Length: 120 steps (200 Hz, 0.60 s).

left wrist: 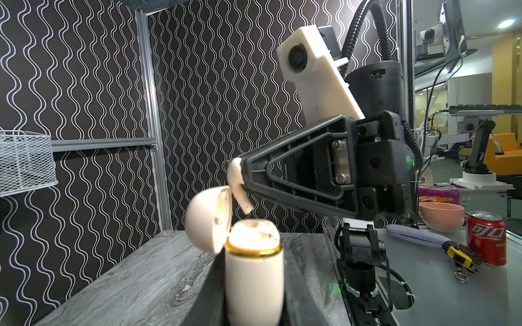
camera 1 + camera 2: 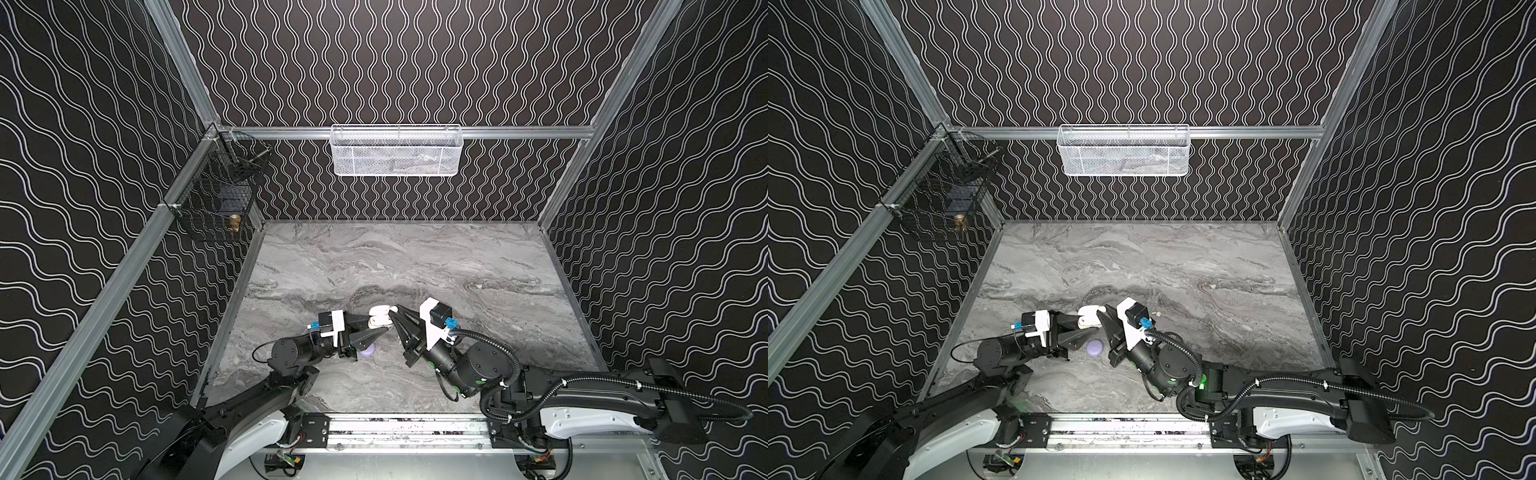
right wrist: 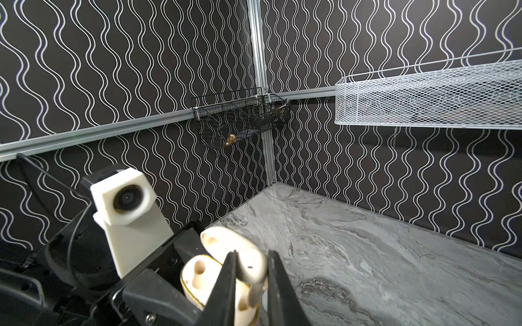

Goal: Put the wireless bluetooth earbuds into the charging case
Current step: 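Lower the cream earbud into the open case held by the left gripper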

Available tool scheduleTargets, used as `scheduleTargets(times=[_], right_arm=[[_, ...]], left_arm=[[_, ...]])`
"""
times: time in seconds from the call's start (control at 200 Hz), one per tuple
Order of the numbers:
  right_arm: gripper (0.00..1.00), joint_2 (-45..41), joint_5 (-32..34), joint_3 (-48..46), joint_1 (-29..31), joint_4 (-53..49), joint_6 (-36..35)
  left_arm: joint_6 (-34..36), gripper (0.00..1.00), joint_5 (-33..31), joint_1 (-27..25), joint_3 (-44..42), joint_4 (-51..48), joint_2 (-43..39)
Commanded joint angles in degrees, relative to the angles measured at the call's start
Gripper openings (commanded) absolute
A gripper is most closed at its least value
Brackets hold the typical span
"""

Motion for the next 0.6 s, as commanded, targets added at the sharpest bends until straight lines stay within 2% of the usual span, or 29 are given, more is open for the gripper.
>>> scheduleTargets(times=[0.0, 0.596], right_arm=[[0.13, 0.34, 0.80, -0.11, 0.02, 3.28, -1.00], [0.12, 1.81, -0.66, -0.89, 0.05, 4.54, -1.14]], left_arm=[[-0.98, 0.00, 0.82, -0.16, -0.09, 2.79, -0.16], [0.10, 0.00, -0.34, -0.16, 0.09, 0.72, -1.13]])
